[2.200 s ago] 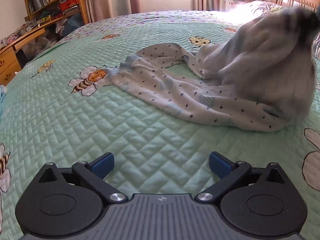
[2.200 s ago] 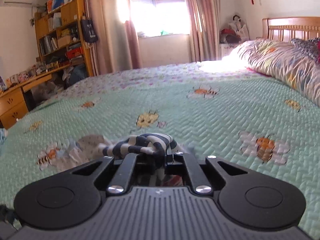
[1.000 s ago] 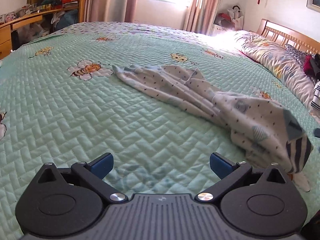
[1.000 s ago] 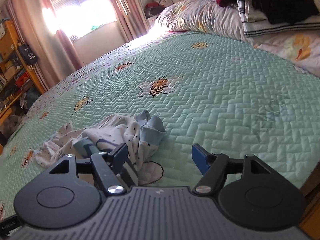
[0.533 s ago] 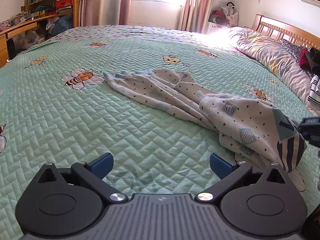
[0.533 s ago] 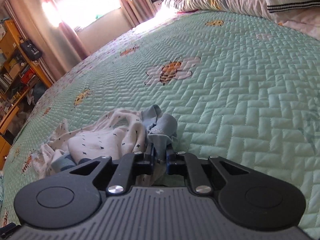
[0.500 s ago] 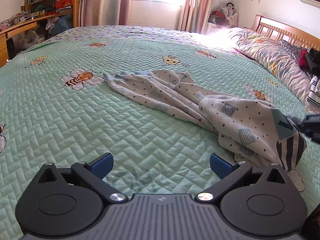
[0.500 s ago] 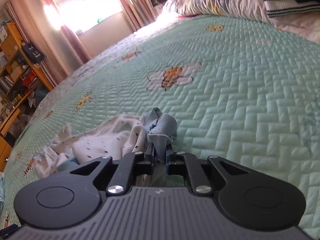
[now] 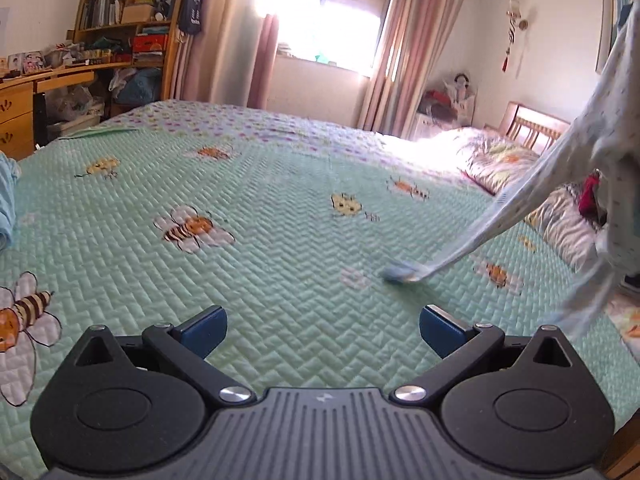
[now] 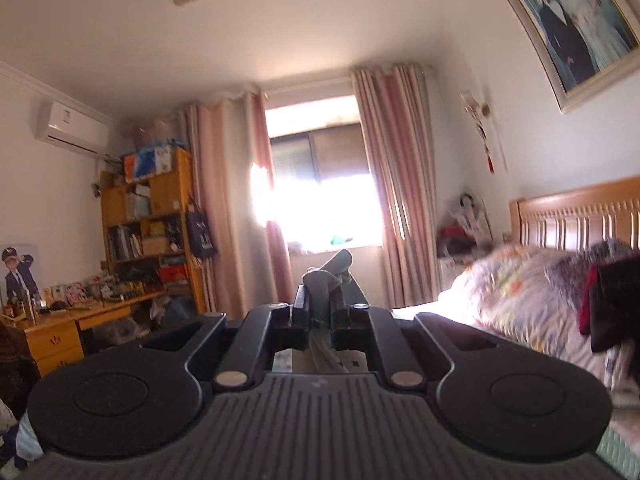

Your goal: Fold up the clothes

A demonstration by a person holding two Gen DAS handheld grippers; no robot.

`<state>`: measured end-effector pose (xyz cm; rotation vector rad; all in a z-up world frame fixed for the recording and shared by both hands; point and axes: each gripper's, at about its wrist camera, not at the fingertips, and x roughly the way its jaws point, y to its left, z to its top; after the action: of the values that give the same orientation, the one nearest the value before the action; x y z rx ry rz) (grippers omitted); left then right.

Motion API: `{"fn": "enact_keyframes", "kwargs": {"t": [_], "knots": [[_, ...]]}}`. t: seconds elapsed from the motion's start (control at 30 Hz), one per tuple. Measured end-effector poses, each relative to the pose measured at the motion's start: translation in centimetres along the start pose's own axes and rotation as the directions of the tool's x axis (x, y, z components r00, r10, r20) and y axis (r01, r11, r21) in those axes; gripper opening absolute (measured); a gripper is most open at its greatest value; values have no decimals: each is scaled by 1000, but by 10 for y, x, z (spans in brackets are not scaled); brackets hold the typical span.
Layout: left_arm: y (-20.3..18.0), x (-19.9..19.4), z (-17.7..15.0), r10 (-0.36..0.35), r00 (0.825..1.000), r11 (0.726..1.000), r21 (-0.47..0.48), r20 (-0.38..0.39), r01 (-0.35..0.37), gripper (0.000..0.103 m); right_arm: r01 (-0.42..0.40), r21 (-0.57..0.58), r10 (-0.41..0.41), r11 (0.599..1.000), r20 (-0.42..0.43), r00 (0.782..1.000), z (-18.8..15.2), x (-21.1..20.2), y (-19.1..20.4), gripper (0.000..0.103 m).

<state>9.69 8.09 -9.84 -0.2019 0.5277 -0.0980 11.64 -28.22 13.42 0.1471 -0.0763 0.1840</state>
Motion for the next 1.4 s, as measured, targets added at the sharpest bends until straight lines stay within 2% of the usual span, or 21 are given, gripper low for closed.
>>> {"fn": "enact_keyframes", "kwargs": {"t": [0.1,0.2,0.33,0.37,0.53,0.6,0.63,0.67,0.7,0.73,0.77,0.8,0.83,0.93,1.0,1.03,1.17,1.27,1.33,1.4], "knots": [[6,-15,9,-1,999,1000,-3,33,1,102,-52,-48,51,998,-24,998,23,9,17,10],[14,-31,20,0,997,1000,-7,77,1,102,-74,-92,74,993,-9,997,27,2,29,10],[22,-47,34,-7,993,1000,-16,122,9,102,-70,-74,66,995,-51,997,13,5,29,11],[23,-51,37,-11,991,1000,-13,132,12,102,-84,-42,82,996,-46,996,11,2,27,11],[22,-62,49,-19,985,1000,-8,172,21,102,-148,-32,144,988,-87,986,-8,1,43,11],[23,-64,49,-9,984,1000,-28,178,14,102,-170,-11,167,985,-111,980,-23,5,52,17],[24,-63,48,-1,985,999,-41,175,8,102,-184,1,182,983,-140,973,-36,11,59,19],[26,-63,46,7,985,998,-55,172,2,102,-200,19,200,980,-175,964,-50,17,65,33],[27,-62,43,15,986,998,-67,164,-4,102,-232,53,238,971,-240,941,-67,25,72,51],[29,-62,40,20,988,997,-75,154,-8,102,-270,101,288,958,-319,903,-85,35,79,52],[32,-61,36,26,989,997,-81,144,-15,102,-290,132,319,948,-358,878,-100,38,85,52],[35,-60,33,34,991,996,-85,133,-23,102,-302,153,338,941,-372,864,-112,37,90,52],[37,-60,29,40,992,996,-89,121,-30,102,-298,161,338,941,-366,867,-123,31,94,52],[42,-56,18,43,996,995,-95,82,-35,102,-209,170,256,963,-329,909,-145,13,84,56],[41,-52,14,36,997,996,-83,63,-31,102,-126,198,189,972,-340,921,-165,4,62,59],[37,-48,12,29,998,997,-71,50,-25,102,-88,224,166,971,-357,919,-177,1,50,59],[15,-23,4,4,1000,1000,-6,-26,-4,102,43,326,114,944,-448,887,-234,-14,16,59],[2,4,-2,2,996,1000,11,-84,-1,102,147,394,89,907,-522,848,-279,-28,4,59],[-5,25,-3,35,992,999,18,-123,-33,102,169,434,110,885,-547,830,-300,-36,1,59],[-10,50,-2,95,978,995,42,-183,-89,102,170,452,129,876,-557,820,-315,-42,3,59]]}}
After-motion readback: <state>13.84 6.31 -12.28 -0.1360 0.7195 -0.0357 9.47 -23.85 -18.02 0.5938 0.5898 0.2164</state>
